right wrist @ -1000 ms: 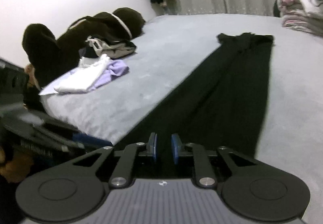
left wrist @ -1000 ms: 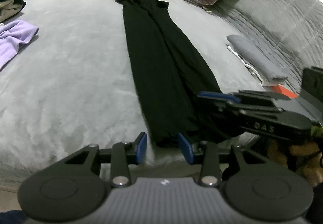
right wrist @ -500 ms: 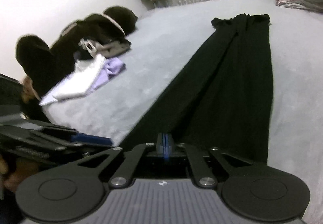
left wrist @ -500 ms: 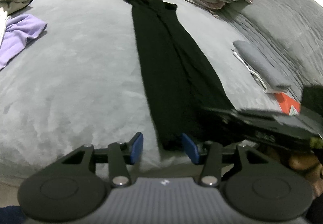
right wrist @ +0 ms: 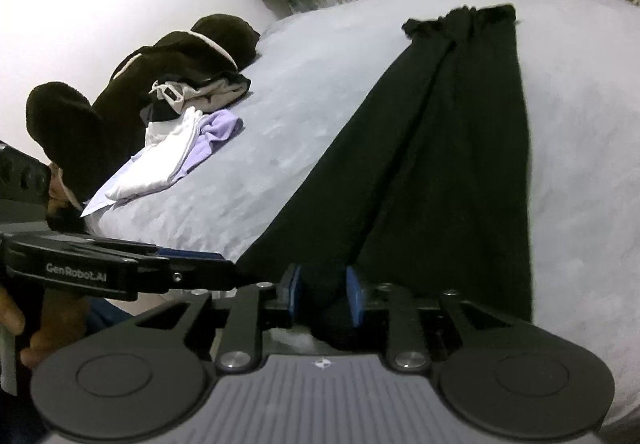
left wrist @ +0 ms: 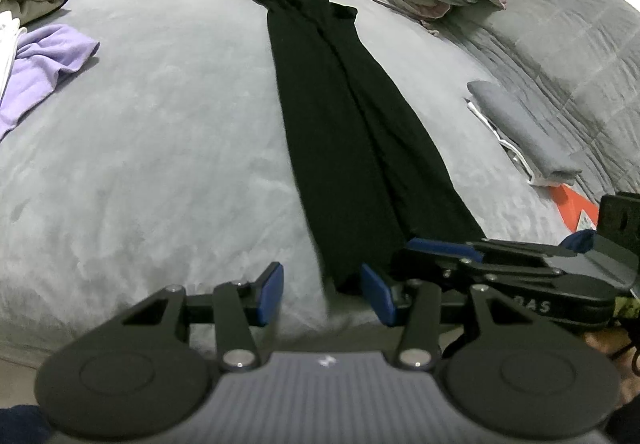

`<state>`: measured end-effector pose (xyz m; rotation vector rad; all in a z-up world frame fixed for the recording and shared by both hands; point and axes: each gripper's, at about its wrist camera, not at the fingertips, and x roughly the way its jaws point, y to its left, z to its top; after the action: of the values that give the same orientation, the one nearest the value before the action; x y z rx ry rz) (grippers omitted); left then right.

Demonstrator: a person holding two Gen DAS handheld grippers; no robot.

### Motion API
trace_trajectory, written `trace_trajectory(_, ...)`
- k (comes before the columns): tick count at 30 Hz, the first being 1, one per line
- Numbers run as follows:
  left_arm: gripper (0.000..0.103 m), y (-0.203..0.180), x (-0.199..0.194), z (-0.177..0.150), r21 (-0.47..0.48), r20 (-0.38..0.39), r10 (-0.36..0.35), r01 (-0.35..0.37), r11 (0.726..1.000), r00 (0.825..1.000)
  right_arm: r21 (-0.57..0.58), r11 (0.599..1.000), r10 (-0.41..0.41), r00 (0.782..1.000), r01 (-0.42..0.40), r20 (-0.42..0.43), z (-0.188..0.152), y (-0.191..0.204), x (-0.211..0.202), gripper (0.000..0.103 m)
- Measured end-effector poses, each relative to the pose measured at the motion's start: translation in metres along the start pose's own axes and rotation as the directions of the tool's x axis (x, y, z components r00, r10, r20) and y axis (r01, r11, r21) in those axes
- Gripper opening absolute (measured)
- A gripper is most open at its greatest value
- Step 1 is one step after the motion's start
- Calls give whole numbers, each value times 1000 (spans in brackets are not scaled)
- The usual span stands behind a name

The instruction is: Fold clothes

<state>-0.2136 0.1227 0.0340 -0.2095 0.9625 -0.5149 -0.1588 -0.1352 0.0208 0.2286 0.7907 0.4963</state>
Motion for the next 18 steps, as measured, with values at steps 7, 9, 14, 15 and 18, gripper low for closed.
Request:
trace_trajectory(7, 45, 0, 1, -1, -1, 3, 8, -8, 1000, 1000, -27, 1000, -12, 1000, 13, 27, -5, 4, -5, 6)
trace_trajectory(9, 45, 0, 1, -2, -1, 1, 13, -13, 1000, 1000, -47, 999, 3, 1000, -2, 20, -8, 8, -9, 6)
trace_trajectory(14, 45, -2, 2, -2, 16, -2, 14, -14, 1000, 1000, -51, 999, -1, 1000, 1, -2, -17, 11, -7, 6)
trace_trajectory(15, 45, -1, 2, -2, 15, -3, 15, -15, 1000, 1000, -47, 999, 0, 1000, 0, 2, -16, 12, -8, 6)
trace_trajectory(18, 45, 1, 2, -2, 10, -7, 15, -15, 1000, 1000, -41, 999, 9, 1000, -8, 19, -13, 13, -15, 6)
